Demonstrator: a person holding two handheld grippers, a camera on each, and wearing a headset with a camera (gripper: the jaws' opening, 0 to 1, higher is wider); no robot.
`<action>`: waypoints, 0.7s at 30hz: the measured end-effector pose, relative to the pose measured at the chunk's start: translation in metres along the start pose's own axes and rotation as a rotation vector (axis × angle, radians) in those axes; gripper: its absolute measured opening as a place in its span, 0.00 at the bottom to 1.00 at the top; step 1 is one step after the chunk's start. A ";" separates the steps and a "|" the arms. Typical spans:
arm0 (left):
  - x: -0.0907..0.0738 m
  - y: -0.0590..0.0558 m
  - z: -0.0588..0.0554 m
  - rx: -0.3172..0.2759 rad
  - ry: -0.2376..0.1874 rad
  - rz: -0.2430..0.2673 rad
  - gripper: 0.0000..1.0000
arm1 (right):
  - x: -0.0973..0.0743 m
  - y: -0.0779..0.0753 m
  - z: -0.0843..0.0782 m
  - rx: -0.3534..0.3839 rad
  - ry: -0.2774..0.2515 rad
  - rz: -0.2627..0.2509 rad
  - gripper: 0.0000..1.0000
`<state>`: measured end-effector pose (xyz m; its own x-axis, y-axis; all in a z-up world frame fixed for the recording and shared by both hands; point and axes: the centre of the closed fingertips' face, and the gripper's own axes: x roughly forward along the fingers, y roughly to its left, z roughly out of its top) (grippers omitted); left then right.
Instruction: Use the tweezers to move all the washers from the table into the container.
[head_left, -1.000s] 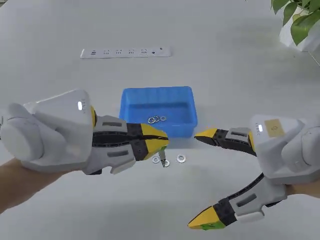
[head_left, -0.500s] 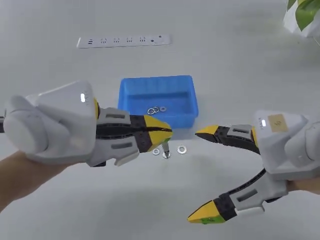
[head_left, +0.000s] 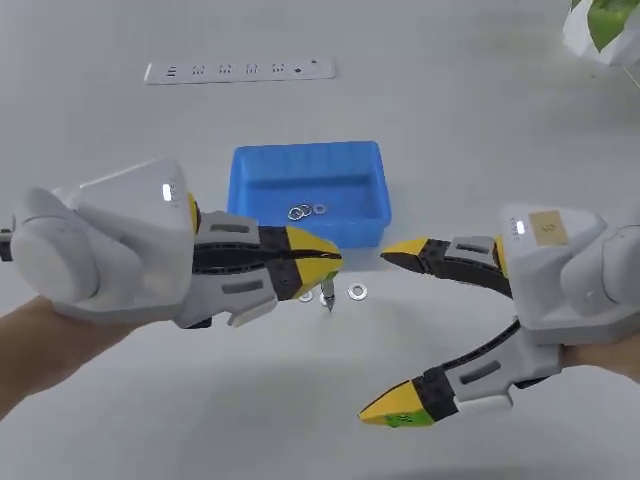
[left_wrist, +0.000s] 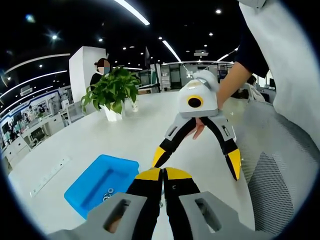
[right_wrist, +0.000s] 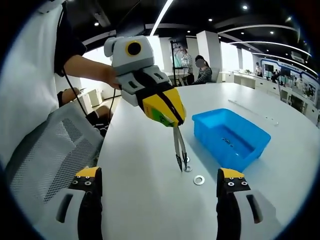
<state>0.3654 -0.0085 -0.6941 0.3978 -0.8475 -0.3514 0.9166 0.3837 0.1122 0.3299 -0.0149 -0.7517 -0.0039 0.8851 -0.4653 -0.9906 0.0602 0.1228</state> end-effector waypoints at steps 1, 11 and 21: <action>0.000 0.000 0.000 0.001 0.001 -0.001 0.04 | 0.001 0.000 -0.001 0.000 0.002 0.001 0.96; 0.000 0.003 0.000 -0.001 -0.003 0.006 0.04 | 0.002 0.001 0.000 0.014 -0.003 0.013 0.95; 0.001 0.006 -0.001 -0.023 0.003 0.005 0.04 | 0.000 -0.001 -0.005 0.020 0.015 0.014 0.94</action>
<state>0.3708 -0.0066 -0.6947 0.4024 -0.8445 -0.3534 0.9133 0.3966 0.0922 0.3301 -0.0169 -0.7564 -0.0198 0.8791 -0.4763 -0.9876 0.0571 0.1464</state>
